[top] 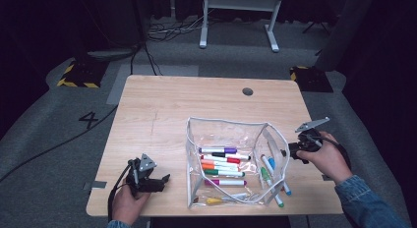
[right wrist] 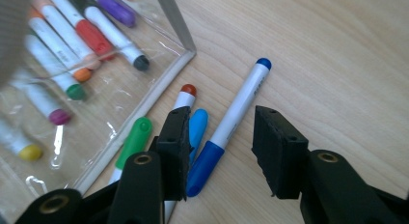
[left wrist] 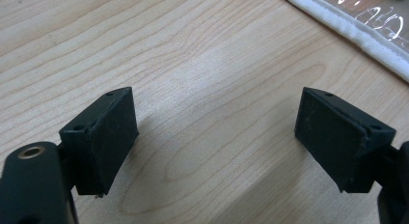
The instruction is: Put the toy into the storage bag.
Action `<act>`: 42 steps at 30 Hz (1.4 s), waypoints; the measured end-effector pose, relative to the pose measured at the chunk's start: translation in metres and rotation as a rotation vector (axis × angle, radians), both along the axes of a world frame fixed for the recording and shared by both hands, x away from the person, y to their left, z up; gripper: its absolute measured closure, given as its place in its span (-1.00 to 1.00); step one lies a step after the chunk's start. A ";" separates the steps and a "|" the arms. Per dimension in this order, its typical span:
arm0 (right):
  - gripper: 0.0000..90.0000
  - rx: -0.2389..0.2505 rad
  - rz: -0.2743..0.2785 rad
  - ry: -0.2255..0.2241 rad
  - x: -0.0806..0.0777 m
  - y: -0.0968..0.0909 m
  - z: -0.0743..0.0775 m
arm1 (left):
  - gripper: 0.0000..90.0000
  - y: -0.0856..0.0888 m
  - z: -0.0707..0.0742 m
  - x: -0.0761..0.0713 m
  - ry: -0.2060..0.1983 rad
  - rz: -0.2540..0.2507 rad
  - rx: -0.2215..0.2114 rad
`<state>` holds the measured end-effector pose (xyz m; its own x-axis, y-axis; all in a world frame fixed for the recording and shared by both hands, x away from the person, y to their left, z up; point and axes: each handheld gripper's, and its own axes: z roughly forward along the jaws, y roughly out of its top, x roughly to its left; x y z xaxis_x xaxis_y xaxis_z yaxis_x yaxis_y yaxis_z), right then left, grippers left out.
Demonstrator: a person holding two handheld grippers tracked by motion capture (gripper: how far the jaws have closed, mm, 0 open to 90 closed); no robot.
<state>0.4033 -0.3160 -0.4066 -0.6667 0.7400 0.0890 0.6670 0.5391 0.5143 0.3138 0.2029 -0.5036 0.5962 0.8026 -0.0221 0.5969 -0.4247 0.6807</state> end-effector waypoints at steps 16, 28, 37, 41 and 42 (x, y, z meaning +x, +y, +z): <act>0.61 -0.079 -0.077 0.079 0.026 0.007 -0.057 | -0.66 0.000 0.000 0.000 0.001 -0.001 -0.001; 0.71 -0.037 -0.127 0.076 0.018 0.000 -0.040 | -0.66 0.000 0.000 0.000 0.002 -0.001 -0.002; 0.71 0.059 -0.042 0.011 -0.014 -0.006 0.028 | -0.66 0.000 0.000 0.000 0.002 -0.002 -0.001; 0.71 0.093 -0.015 -0.013 -0.028 -0.006 0.057 | -0.66 0.000 0.000 0.000 0.002 -0.001 -0.001; 0.71 0.097 -0.010 -0.021 -0.030 -0.006 0.064 | -0.66 0.000 0.000 0.000 0.002 -0.001 -0.002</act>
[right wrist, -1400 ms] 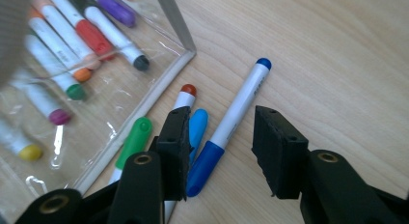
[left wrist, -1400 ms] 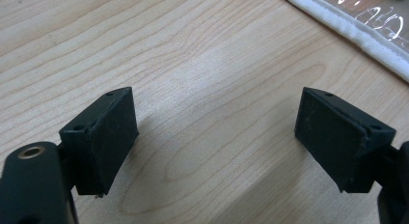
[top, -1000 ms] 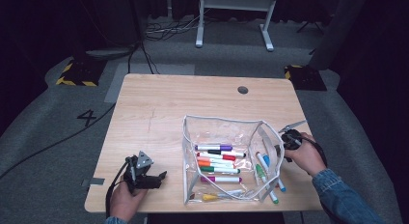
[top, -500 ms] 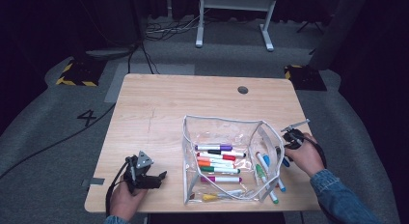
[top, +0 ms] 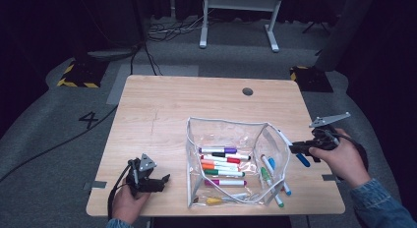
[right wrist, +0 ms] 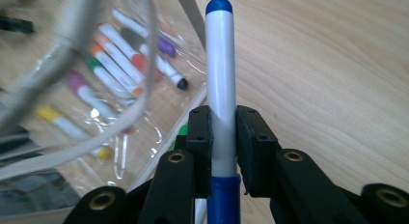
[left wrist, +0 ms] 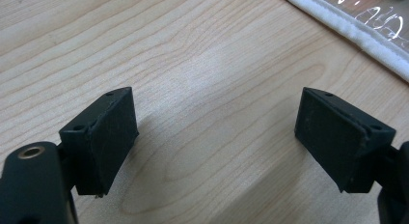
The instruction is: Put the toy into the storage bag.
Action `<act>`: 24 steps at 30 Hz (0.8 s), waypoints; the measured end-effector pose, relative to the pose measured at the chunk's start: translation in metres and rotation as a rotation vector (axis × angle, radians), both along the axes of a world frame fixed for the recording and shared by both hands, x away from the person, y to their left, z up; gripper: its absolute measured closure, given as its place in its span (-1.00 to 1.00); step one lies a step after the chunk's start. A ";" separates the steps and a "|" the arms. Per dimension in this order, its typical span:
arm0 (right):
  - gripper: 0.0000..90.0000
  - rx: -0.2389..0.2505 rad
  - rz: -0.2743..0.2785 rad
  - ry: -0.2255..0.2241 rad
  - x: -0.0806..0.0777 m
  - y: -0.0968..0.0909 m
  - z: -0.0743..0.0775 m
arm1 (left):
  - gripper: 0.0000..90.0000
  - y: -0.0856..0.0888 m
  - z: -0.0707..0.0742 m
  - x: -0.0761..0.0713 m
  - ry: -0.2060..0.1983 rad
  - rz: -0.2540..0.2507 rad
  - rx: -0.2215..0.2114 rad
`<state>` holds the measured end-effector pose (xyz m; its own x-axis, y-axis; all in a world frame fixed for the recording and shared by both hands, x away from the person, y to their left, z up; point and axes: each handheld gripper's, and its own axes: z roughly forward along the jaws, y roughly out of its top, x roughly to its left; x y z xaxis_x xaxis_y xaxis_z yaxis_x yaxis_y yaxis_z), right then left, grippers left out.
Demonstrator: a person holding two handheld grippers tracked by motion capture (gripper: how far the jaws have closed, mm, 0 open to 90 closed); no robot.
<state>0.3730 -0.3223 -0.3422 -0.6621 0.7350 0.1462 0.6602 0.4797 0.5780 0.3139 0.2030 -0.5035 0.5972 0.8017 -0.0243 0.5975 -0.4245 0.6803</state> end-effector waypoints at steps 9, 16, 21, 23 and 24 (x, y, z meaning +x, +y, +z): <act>0.71 -0.004 0.068 -0.073 -0.027 0.011 0.061 | -0.66 0.000 0.000 0.000 0.003 0.001 -0.005; 0.71 0.009 0.166 -0.090 -0.044 0.037 0.086 | -0.66 0.000 0.000 0.000 0.003 0.001 -0.005; 0.71 0.000 0.252 -0.100 -0.054 0.062 0.096 | -0.66 0.000 0.000 0.000 0.002 0.000 -0.006; 0.71 0.000 0.282 -0.105 -0.057 0.071 0.097 | -0.66 0.000 0.000 0.000 0.002 0.001 -0.005; 0.71 -0.003 0.295 -0.103 -0.059 0.075 0.096 | -0.66 0.000 0.000 0.000 0.002 0.001 -0.004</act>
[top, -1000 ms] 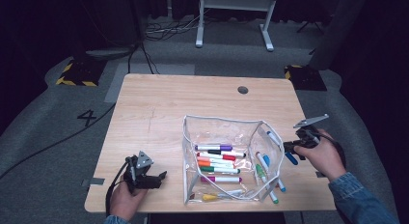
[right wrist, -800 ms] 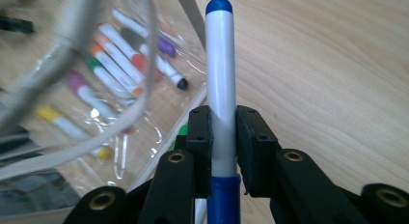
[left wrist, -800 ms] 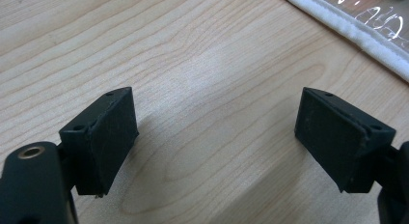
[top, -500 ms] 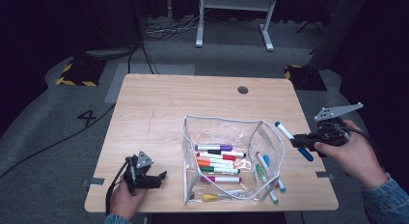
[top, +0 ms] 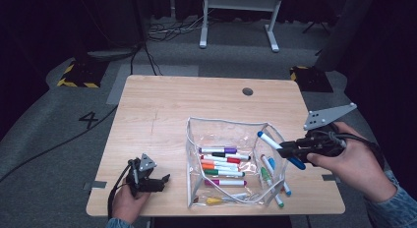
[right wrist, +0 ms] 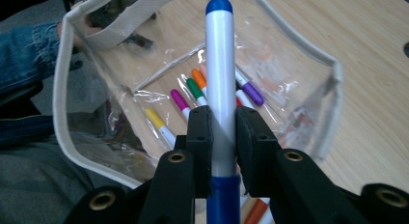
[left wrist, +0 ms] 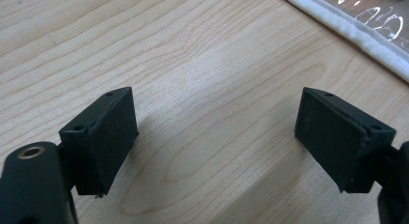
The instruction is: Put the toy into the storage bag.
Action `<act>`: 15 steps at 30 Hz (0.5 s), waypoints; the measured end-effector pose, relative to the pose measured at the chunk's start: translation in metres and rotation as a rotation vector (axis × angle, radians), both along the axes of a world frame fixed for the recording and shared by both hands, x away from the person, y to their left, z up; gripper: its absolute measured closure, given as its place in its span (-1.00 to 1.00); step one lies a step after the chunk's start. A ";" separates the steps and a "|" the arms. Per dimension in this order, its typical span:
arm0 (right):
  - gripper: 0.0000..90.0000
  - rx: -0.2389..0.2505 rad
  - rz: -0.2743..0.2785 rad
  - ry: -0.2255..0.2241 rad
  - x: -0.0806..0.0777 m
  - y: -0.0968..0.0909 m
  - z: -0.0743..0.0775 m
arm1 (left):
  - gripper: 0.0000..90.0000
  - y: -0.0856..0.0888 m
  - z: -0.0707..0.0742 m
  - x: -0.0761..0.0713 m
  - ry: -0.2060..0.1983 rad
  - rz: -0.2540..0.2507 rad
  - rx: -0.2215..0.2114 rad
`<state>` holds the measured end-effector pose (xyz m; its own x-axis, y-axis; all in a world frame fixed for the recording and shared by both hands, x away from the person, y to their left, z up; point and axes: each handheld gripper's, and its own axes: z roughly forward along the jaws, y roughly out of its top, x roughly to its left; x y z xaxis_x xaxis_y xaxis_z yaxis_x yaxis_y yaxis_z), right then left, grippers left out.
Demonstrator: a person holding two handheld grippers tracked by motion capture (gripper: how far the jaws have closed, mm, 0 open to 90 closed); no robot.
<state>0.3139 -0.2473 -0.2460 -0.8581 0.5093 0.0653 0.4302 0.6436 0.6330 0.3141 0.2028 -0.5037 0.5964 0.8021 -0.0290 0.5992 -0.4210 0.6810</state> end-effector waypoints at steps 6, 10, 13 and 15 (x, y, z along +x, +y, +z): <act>0.71 -0.009 0.088 0.017 -0.010 0.023 -0.002 | -0.66 0.000 0.000 0.000 0.001 0.000 0.000; 0.71 -0.028 0.147 0.025 -0.015 0.040 -0.003 | -0.66 0.000 0.000 0.000 -0.001 -0.002 0.002; 0.71 -0.047 0.185 0.029 -0.016 0.050 -0.006 | -0.66 0.000 0.000 0.000 -0.001 -0.002 0.002; 0.71 -0.064 0.218 0.031 -0.017 0.057 -0.009 | -0.66 0.000 0.000 0.000 -0.001 -0.002 0.002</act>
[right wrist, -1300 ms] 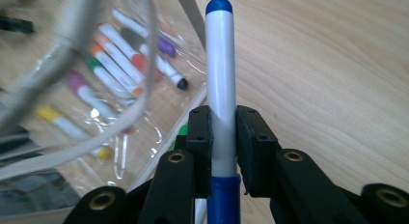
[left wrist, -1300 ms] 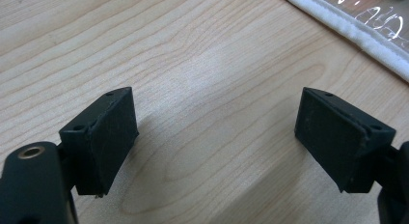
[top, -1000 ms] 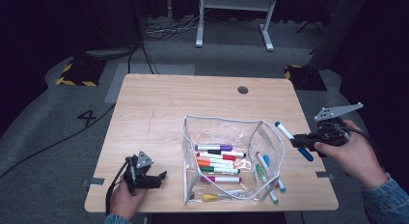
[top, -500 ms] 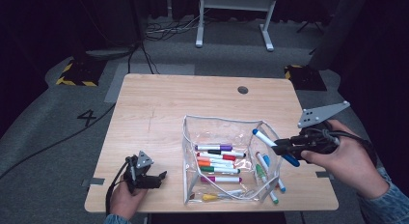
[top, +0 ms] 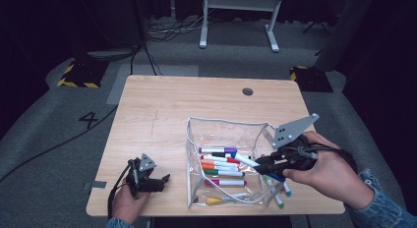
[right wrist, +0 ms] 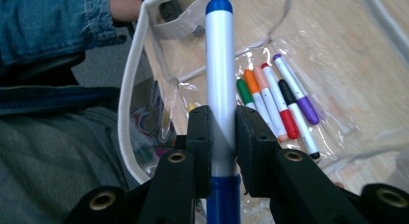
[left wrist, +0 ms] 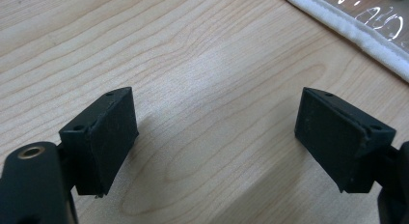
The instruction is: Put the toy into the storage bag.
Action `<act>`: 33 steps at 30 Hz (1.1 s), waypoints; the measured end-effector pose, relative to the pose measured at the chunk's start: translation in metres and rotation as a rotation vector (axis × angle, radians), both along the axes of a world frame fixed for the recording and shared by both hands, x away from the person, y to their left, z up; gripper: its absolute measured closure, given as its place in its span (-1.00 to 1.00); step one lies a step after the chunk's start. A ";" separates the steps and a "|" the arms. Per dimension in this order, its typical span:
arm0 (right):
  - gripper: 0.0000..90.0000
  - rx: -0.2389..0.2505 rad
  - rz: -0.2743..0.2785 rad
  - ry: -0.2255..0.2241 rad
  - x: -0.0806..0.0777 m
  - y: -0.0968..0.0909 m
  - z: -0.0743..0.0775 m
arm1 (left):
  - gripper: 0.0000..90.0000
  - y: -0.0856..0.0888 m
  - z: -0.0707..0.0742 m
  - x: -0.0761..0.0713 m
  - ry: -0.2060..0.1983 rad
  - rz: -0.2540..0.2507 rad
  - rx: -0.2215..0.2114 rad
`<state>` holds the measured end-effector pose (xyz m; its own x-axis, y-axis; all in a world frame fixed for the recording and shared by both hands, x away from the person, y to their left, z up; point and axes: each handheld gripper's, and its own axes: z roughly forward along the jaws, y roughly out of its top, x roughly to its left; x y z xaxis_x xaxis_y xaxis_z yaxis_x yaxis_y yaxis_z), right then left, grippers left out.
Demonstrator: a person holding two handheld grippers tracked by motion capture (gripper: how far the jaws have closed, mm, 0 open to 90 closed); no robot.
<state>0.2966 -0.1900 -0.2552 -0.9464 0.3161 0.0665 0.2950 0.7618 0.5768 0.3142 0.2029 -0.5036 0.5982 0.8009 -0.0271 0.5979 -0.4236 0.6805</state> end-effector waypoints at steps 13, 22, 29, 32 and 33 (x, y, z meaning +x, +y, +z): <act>0.71 -0.115 0.124 0.031 0.004 0.041 -0.028 | -0.66 0.000 0.000 0.000 0.000 0.002 -0.002; 0.71 -0.217 0.171 0.082 0.011 0.064 -0.051 | -0.66 0.000 0.000 0.000 0.001 -0.001 -0.001; 0.71 -0.289 0.188 0.101 0.017 0.075 -0.065 | -0.66 0.000 0.000 0.000 0.000 -0.001 -0.001; 0.71 -0.316 0.203 0.105 0.018 0.079 -0.070 | -0.66 0.000 0.000 0.000 0.000 0.001 -0.002; 0.71 -0.323 0.205 0.109 0.019 0.080 -0.071 | -0.66 0.000 0.000 0.000 0.001 -0.001 -0.001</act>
<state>0.3152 -0.1097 -0.3265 -0.9850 0.1420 0.0981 0.1638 0.9483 0.2718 0.3142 0.2030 -0.5037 0.5987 0.8005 -0.0286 0.5981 -0.4231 0.6807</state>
